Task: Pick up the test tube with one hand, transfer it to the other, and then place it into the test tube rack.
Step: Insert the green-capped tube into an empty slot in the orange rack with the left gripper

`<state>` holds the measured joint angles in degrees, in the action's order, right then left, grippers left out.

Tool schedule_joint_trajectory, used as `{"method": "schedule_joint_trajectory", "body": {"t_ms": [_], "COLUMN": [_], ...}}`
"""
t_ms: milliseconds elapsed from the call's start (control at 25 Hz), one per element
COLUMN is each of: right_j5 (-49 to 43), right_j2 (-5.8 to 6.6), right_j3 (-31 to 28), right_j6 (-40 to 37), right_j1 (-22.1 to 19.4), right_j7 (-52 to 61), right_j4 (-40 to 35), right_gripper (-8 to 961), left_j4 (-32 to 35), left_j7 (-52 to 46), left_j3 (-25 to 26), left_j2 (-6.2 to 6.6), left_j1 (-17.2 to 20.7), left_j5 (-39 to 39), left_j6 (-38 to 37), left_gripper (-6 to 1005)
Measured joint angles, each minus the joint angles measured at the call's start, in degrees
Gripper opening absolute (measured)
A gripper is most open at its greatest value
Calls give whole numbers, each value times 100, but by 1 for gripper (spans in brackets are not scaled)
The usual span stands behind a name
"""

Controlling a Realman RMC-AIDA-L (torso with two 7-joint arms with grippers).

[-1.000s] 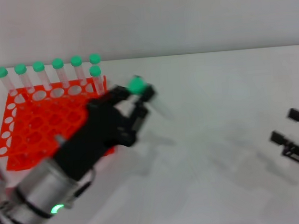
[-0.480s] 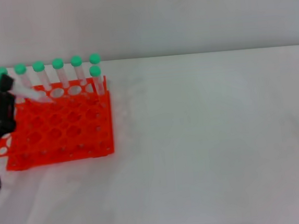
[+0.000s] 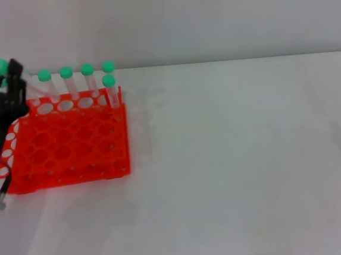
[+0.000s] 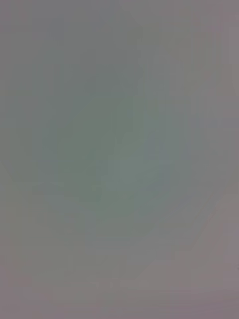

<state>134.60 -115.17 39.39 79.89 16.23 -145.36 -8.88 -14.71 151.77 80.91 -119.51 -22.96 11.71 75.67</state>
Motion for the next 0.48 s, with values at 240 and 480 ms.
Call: {"method": "schedule_joint_trajectory", "body": {"t_ms": [240,480], "right_j5": [-34,-38], "right_j2": [-7,-5], "right_j3": [7,7], "right_j6": [-59,-47], "right_j1": [82,152], "right_j7": [30,44], "right_j4": [72,146], "right_gripper": [701,701], "left_j4": [4,-15], "left_j7": [55,477], "left_j3": [3,-51], "left_j2": [20,0], "left_j1": [-502,-782], "left_j5": [1,-63], "left_j6": [-927,-1585], "left_gripper": [245,245]}}
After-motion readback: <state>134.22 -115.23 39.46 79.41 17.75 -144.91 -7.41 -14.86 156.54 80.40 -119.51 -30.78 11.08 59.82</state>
